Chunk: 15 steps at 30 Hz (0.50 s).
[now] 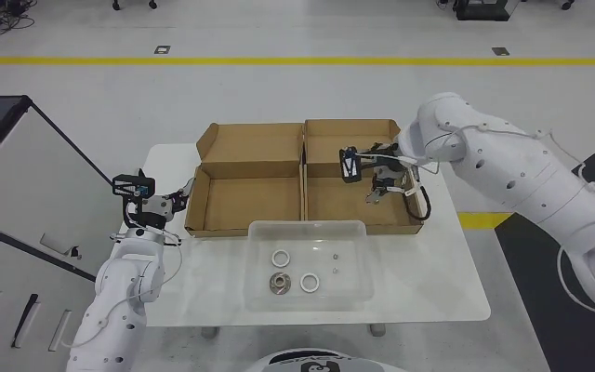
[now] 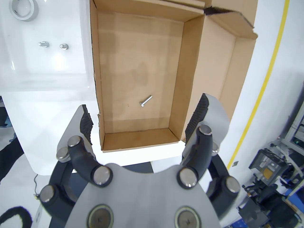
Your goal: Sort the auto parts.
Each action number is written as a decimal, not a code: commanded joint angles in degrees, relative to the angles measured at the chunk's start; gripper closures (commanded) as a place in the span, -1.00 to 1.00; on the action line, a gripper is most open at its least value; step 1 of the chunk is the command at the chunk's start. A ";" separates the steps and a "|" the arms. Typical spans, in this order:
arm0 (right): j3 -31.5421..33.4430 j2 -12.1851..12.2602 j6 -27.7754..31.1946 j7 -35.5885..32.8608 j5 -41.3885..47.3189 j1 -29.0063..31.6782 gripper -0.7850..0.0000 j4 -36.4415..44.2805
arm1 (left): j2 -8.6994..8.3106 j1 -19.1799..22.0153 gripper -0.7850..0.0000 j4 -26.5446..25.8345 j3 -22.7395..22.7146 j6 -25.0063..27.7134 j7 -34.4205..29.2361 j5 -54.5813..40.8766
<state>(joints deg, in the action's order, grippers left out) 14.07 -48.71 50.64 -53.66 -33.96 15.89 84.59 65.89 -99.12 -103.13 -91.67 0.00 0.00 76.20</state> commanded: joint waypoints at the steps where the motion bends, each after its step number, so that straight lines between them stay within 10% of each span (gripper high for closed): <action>1: -1.59 0.54 -1.47 -1.46 0.66 -0.99 -1.00 4.65 | 0.00 0.00 -1.00 0.00 0.00 0.00 0.00 0.00; 15: -4.33 1.17 -13.78 -13.78 11.55 0.34 -1.00 19.92 | 0.00 0.00 -1.00 0.00 0.00 0.00 0.00 0.00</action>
<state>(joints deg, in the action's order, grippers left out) 9.74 -47.52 37.96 -66.33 -23.06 15.97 103.71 65.89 -99.12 -103.13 -91.67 0.00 0.00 76.20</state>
